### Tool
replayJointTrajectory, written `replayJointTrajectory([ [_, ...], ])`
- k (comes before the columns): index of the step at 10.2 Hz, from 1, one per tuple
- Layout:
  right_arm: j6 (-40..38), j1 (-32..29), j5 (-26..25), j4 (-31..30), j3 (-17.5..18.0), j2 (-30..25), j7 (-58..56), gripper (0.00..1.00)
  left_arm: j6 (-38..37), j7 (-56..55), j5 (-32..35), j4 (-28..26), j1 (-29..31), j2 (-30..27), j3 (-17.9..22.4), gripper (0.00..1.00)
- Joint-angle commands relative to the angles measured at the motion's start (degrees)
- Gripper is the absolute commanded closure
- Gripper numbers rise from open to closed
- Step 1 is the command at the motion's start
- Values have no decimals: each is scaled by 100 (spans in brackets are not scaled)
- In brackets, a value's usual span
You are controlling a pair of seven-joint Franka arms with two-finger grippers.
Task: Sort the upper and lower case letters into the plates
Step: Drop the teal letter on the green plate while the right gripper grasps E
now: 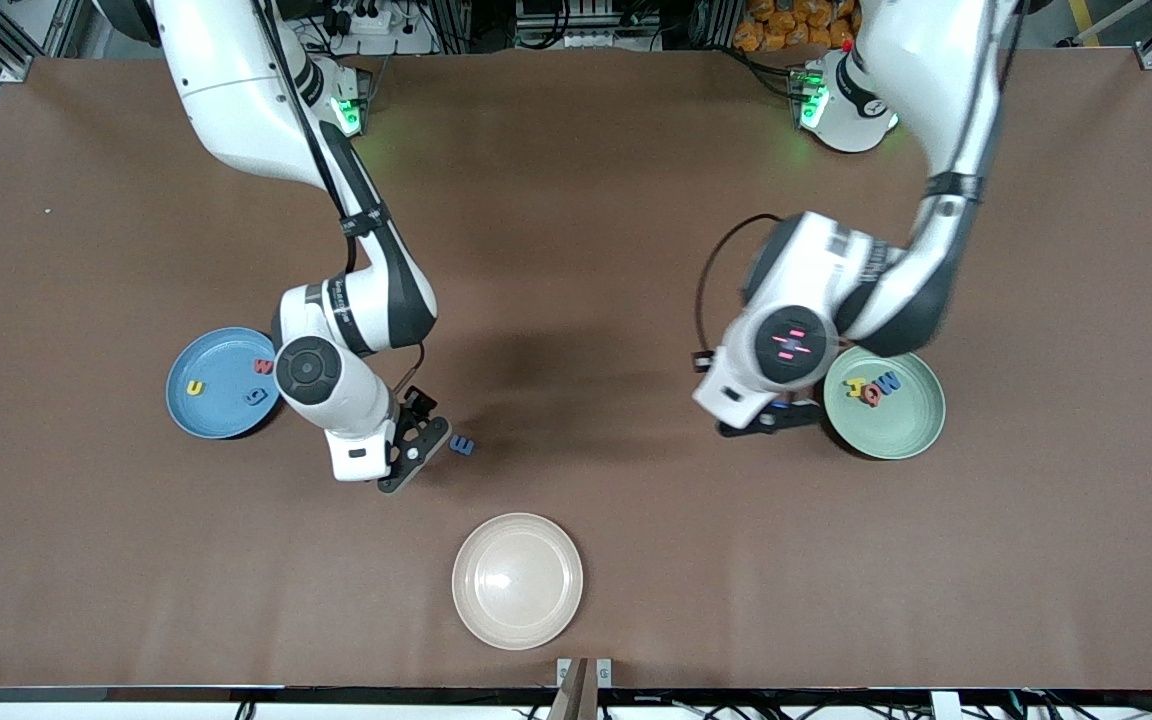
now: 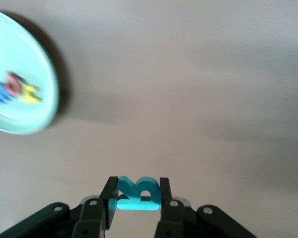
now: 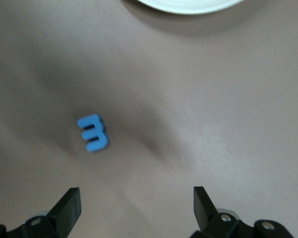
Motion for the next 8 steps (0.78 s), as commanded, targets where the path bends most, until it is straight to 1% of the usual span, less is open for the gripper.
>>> replayJointTrajectory([
  [1,335,-67,110,285,312,377,-17,0,37,1311,-46,-901,634,-587,-46,68],
  [3,572,-41,101,285,427,552,-35,0,150,2148,409,-1306,1048,-728,-55,68],
  [4,739,37,101,285,427,623,-35,0,595,2630,455,-1699,1346,-816,-55,68],
  [5,750,29,92,285,427,632,-43,0,983,3087,455,-2025,1601,-877,-55,68],
  [6,750,3,92,285,427,641,-61,0,1247,3335,490,-2229,1778,-878,-55,68],
  [8,750,12,101,277,427,676,-35,0,2107,3575,526,-2877,1938,-930,-55,67],
])
